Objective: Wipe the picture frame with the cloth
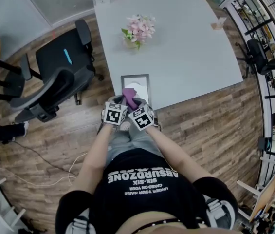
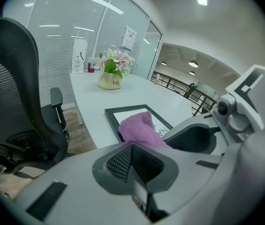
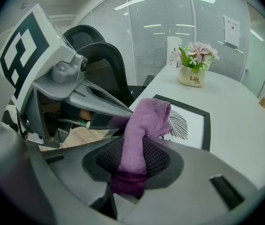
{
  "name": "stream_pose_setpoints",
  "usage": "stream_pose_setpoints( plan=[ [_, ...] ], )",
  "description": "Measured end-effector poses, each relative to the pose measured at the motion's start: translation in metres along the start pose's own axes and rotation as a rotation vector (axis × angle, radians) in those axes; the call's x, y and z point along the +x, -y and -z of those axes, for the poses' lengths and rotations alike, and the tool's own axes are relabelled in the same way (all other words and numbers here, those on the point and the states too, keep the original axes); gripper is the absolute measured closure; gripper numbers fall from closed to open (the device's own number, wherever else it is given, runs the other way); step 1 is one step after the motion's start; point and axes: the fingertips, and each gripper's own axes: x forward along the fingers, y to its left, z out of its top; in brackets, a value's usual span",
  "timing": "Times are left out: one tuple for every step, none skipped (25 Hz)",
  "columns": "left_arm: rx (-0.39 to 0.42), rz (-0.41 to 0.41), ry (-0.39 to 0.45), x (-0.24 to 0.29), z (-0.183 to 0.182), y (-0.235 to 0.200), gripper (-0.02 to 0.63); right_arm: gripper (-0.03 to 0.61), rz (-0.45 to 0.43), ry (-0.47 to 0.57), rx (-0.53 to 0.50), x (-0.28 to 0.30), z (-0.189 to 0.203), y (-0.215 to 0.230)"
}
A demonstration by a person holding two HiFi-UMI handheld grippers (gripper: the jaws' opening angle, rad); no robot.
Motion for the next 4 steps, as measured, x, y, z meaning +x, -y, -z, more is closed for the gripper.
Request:
stream_pose_setpoints(
  plan=[
    [0.000,-0.001,0.000,-0.0003,0.0001,0.0001,0.600,0.448,0.000,0.000,0.000,-0.0001,0.0003,-0.0002],
    [0.000,-0.001,0.000,-0.0006,0.0002,0.0003,0.600,0.448,0.000,-0.001,0.000,-0.0002,0.0008,-0.0005],
    [0.001,-0.002,0.000,-0.0009,0.0004,0.0004,0.598,0.448,0.000,-0.002,-0.001,-0.0004,0.0011,-0.0007],
    [0.001,-0.003,0.000,-0.0012,0.0006,0.0005,0.598,0.448,0.000,-0.003,-0.001,-0.0006,0.0014,-0.0010]
  ],
)
